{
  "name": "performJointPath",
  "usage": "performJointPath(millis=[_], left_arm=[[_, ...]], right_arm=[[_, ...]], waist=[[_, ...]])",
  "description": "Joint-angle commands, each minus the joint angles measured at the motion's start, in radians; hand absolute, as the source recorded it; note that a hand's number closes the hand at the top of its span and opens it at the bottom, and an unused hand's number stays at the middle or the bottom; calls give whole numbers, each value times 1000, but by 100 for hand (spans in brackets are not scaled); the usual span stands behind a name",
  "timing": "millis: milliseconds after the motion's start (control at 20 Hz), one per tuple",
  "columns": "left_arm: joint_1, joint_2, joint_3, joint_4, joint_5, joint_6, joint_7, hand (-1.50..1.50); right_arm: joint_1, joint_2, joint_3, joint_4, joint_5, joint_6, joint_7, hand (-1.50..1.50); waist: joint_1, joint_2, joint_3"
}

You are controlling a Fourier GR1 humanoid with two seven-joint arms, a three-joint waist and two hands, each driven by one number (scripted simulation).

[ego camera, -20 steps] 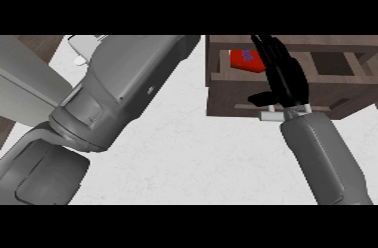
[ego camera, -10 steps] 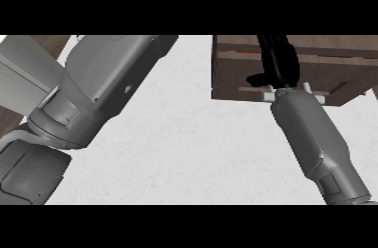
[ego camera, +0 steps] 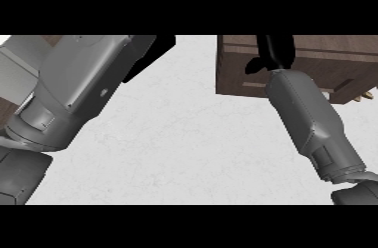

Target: Pick up the can, place it into the drawer and close the drawer

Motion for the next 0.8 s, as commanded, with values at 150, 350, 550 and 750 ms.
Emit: performJointPath(millis=[150, 350, 550, 750], left_arm=[[64, 31, -6, -122, 5, -16, 51, -150], [130, 85, -10, -169, 2, -52, 61, -150], [171, 111, -10, -220, 0, -48, 71, -150], [224, 104, -23, -283, -10, -35, 50, -150]], right_arm=[[-144, -14, -48, 114, -10, -35, -7, -150], [-182, -28, -88, 124, -60, 0, -61, -150], [-179, -11, -157, 94, -154, 14, -170, -150], [-201, -4, -177, 129, -159, 8, -182, -150]], waist=[[33, 5, 0], [29, 3, 0], [23, -1, 2], [35, 7, 1]])
